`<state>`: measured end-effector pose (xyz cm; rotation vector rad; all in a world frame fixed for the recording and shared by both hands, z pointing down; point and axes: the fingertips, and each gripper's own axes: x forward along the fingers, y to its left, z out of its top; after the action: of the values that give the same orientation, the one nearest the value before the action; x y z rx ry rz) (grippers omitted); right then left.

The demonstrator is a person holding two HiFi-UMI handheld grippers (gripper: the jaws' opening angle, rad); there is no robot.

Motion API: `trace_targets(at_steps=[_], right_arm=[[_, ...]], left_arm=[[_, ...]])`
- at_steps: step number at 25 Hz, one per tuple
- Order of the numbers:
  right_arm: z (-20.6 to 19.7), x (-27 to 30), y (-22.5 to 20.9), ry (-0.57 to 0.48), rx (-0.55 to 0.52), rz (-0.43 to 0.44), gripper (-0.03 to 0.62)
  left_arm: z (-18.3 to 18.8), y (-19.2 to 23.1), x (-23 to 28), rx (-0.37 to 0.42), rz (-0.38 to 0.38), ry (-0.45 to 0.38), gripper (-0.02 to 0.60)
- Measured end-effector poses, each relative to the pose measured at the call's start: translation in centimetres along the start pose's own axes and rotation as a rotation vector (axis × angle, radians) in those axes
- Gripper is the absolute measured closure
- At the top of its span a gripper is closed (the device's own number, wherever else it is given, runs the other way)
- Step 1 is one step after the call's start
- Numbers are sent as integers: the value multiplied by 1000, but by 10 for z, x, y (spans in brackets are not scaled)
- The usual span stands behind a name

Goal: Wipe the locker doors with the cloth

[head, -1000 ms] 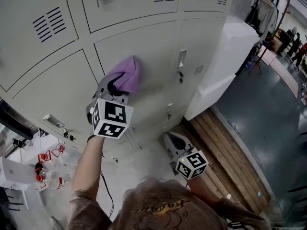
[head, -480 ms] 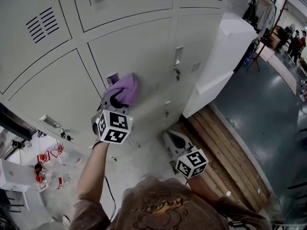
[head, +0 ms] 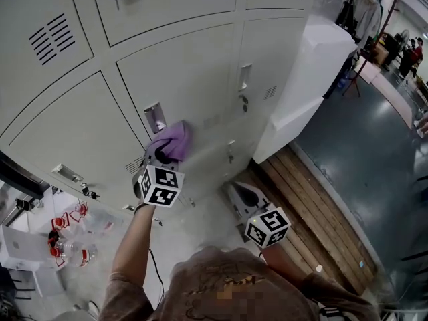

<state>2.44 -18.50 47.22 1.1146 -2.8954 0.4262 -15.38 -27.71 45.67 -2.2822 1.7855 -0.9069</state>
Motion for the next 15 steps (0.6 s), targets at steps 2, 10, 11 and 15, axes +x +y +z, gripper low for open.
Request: trace_targets(at_steps=[2,10,11,15], right_arm=[[-1,0,-1,1,1,-2,595],[0,0,-4,-4,7,-17,595],[0,-1,-5,-4,7,-18,595],[0,-2,-4,-1,8,-20,595]], left_arm=[[-10,-5,5,-10,-14,6,538],[-51,-26,23,-66,-82,57,539],[-56,-28,24,-67,-88,67,539],[-71,-36,29,-90,-113,93,538]])
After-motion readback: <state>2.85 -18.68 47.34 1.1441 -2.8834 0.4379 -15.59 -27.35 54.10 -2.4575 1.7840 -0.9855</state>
